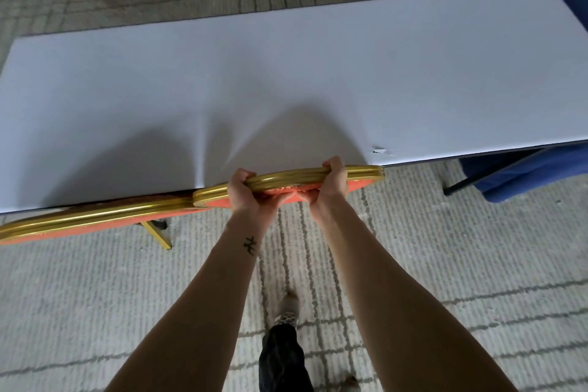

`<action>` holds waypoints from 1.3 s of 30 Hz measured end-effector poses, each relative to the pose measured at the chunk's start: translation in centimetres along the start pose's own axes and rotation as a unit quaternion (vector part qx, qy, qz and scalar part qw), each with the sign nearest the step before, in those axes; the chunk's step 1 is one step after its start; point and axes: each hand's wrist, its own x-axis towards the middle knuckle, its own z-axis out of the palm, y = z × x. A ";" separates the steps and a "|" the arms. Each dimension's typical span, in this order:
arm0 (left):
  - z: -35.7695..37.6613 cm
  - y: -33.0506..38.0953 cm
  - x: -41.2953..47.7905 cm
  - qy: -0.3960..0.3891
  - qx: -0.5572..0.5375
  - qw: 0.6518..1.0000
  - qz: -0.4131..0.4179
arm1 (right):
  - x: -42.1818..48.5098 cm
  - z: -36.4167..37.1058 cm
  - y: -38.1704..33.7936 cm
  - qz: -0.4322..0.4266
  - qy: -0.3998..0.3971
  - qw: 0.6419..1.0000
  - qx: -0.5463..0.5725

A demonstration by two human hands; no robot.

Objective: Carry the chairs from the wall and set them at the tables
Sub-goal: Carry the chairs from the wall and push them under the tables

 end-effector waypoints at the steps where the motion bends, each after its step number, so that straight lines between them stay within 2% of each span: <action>1: 0.2 -0.1 -0.1 -0.003 -0.001 1.000 -0.003 | 0.0 0.0 0.0 -0.004 -0.004 1.000 0.002; 8: -0.8 -0.3 -0.9 -0.004 0.021 1.000 -0.021 | -1.2 -1.3 0.1 -0.026 -0.072 0.996 -0.040; 10: -1.4 -0.1 -0.5 -0.039 0.055 0.998 -0.009 | -1.8 -1.2 0.2 -0.022 -0.067 0.996 -0.057; 13: -2.8 0.1 -0.5 -0.033 0.112 0.993 -0.020 | -3.0 -1.7 0.4 0.000 -0.076 0.995 -0.062; 21: -4.6 -0.6 -5.0 -0.107 0.173 0.977 -0.058 | -8.6 -6.3 3.8 0.008 -0.112 0.991 0.078; 26: -5.0 -10.3 -12.1 -0.107 0.224 0.956 -0.156 | -13.8 -14.9 4.4 -0.031 -0.081 0.979 0.183; 33: -8.9 -23.3 -22.5 -0.202 0.343 0.873 -0.281 | -24.6 -33.3 6.3 -0.131 -0.020 0.929 0.346; 37: -13.5 -30.4 -32.6 -0.248 0.395 0.818 -0.337 | -33.7 -44.4 10.6 -0.199 0.011 0.882 0.426; 39: -15.7 -32.3 -35.3 -0.237 0.395 0.813 -0.357 | -36.7 -47.4 12.6 -0.218 0.015 0.871 0.439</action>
